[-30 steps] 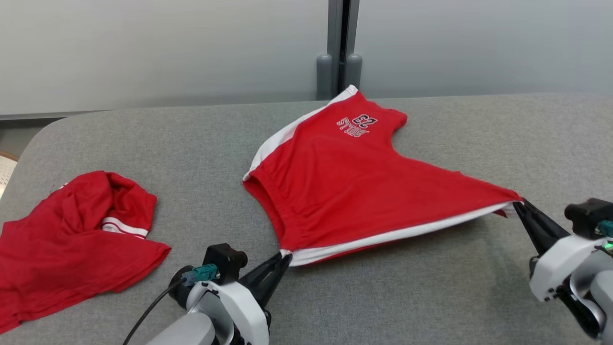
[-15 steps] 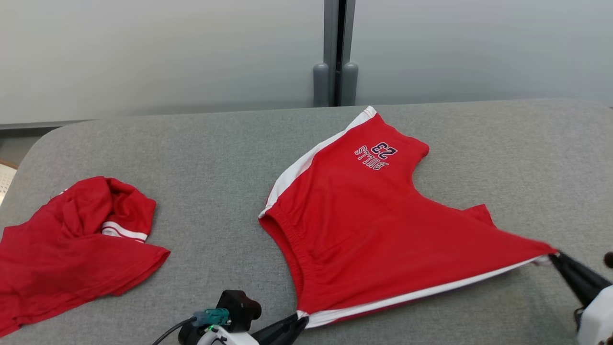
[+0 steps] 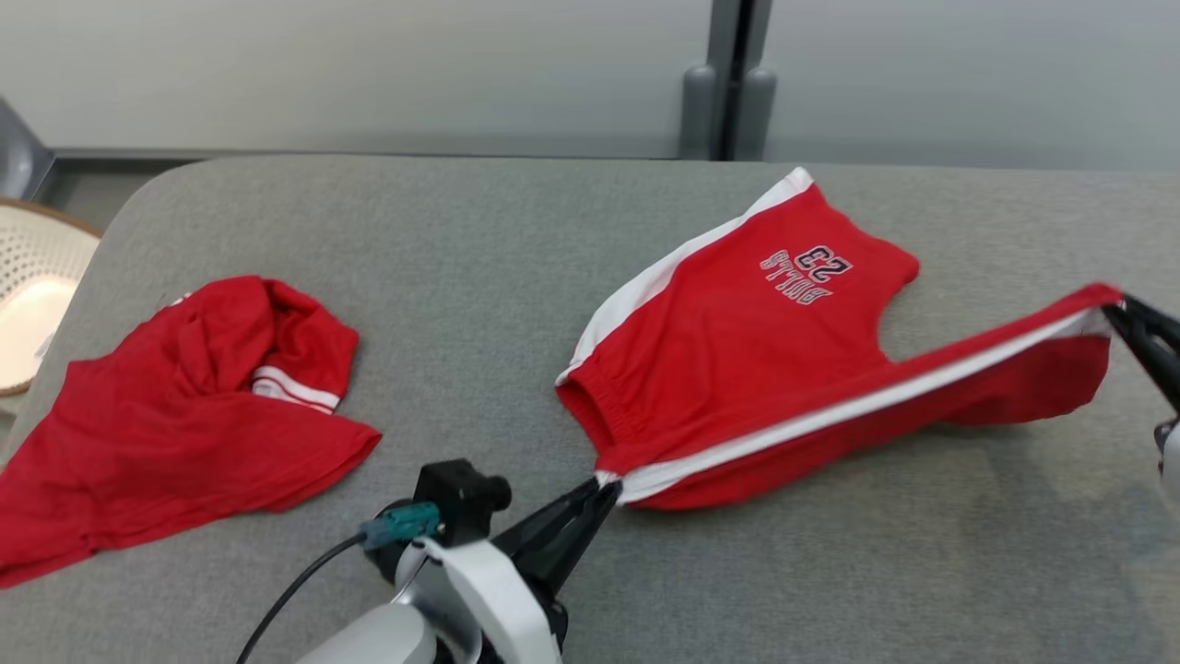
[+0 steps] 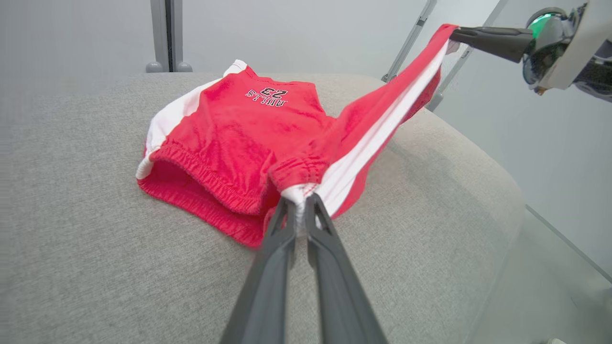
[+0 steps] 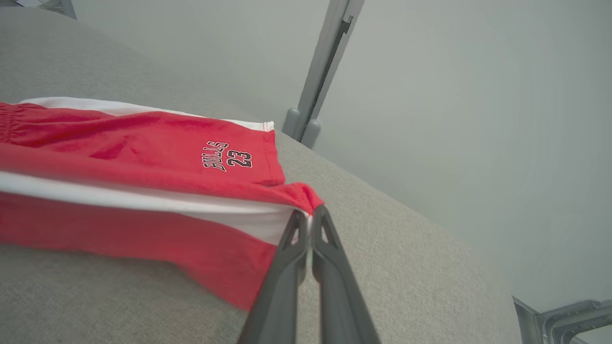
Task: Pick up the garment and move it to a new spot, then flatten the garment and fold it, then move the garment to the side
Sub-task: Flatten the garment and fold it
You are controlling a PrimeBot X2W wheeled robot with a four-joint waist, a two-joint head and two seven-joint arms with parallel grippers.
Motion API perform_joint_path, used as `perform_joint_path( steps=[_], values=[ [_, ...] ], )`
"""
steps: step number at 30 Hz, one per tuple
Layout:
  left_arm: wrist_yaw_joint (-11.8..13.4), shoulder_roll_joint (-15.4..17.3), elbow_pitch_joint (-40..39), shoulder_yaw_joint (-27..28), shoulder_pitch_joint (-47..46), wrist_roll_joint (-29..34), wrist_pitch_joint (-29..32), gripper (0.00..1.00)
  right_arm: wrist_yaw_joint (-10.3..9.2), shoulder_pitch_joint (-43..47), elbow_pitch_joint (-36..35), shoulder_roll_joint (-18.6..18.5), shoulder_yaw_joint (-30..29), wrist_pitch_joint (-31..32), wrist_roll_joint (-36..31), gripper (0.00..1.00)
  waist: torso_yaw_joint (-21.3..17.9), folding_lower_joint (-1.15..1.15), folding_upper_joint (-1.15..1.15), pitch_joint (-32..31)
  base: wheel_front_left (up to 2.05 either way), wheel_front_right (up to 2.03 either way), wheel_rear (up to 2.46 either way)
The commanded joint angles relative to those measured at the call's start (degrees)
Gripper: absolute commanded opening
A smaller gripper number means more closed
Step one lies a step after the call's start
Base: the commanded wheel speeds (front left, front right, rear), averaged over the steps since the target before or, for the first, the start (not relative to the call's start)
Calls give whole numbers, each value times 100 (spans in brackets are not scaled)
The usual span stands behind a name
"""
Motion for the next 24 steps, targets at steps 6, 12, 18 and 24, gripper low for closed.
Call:
perform_joint_path(
  steps=[6, 12, 18, 24],
  values=[
    [-124, -291, 269, 103, -511, -35, -74, 0, -19, -793, -170, -212, 166, 572, -159, 0, 547, 0, 0, 576, 0, 0, 0],
    [-270, -679, 728, 128, -1071, -37, -208, 0, -18, -1814, 60, -398, 750, 923, -309, 0, 889, 0, 0, 1061, 0, 0, 0],
    [-389, -1066, 1243, 10, -1600, -17, -347, 0, -18, -2812, 473, -523, 1476, 1099, -307, 0, 1189, 0, 0, 1419, 0, 0, 0],
    [-440, -1308, 1611, -105, -1935, -80, -565, 0, -18, -3579, 984, -478, 2067, 1039, -256, 0, 1417, 0, 0, 1651, 0, 0, 0]
  ],
)
